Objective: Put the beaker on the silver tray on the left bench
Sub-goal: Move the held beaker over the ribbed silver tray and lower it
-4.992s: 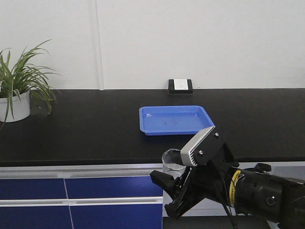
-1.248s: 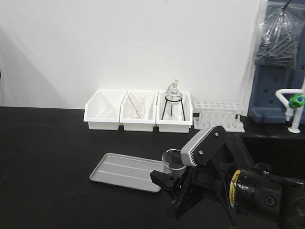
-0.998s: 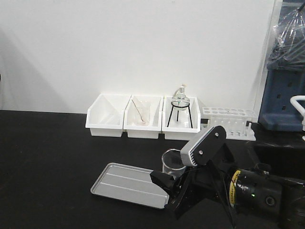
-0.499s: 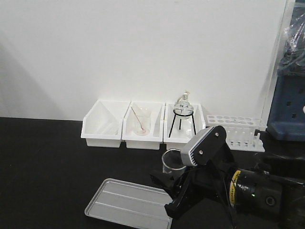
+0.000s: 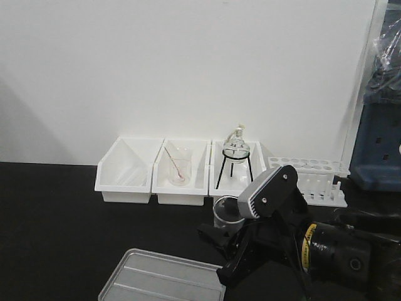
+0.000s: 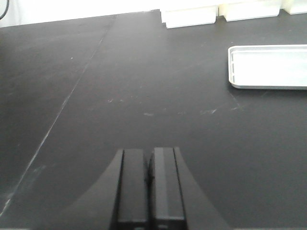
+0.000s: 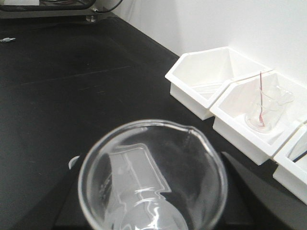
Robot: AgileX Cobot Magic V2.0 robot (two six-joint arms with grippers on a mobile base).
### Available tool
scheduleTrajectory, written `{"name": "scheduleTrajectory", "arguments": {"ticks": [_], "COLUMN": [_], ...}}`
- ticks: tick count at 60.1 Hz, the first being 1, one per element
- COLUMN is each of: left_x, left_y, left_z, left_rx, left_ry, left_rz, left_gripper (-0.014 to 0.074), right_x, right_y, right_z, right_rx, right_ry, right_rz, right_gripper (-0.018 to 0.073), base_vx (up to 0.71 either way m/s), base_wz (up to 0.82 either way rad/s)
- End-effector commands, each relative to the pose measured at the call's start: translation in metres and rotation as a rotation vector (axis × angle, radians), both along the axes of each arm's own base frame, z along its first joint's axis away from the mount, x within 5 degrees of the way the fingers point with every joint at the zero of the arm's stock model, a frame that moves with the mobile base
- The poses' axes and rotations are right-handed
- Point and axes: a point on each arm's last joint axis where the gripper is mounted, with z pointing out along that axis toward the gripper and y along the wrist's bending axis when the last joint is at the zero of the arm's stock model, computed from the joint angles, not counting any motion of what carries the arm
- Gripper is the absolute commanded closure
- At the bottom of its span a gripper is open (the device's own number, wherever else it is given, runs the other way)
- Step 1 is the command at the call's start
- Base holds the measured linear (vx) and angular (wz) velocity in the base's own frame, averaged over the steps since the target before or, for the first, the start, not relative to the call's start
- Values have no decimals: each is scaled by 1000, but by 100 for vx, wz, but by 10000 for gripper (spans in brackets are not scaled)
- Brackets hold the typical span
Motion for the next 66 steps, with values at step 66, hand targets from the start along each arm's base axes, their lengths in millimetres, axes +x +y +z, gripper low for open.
{"name": "scheduleTrajectory", "arguments": {"ticks": [66], "left_x": [2], "left_y": [-1], "left_z": [1], "left_rx": [-5], "left_ry": [-67], "left_rz": [-10], "left_gripper": [595], "right_x": [86], "right_y": [48], "right_z": [-73], "right_rx": [96], "right_ry": [96], "right_rz": [98], "right_gripper": [570], "base_vx": [1], "base_wz": [-1]}}
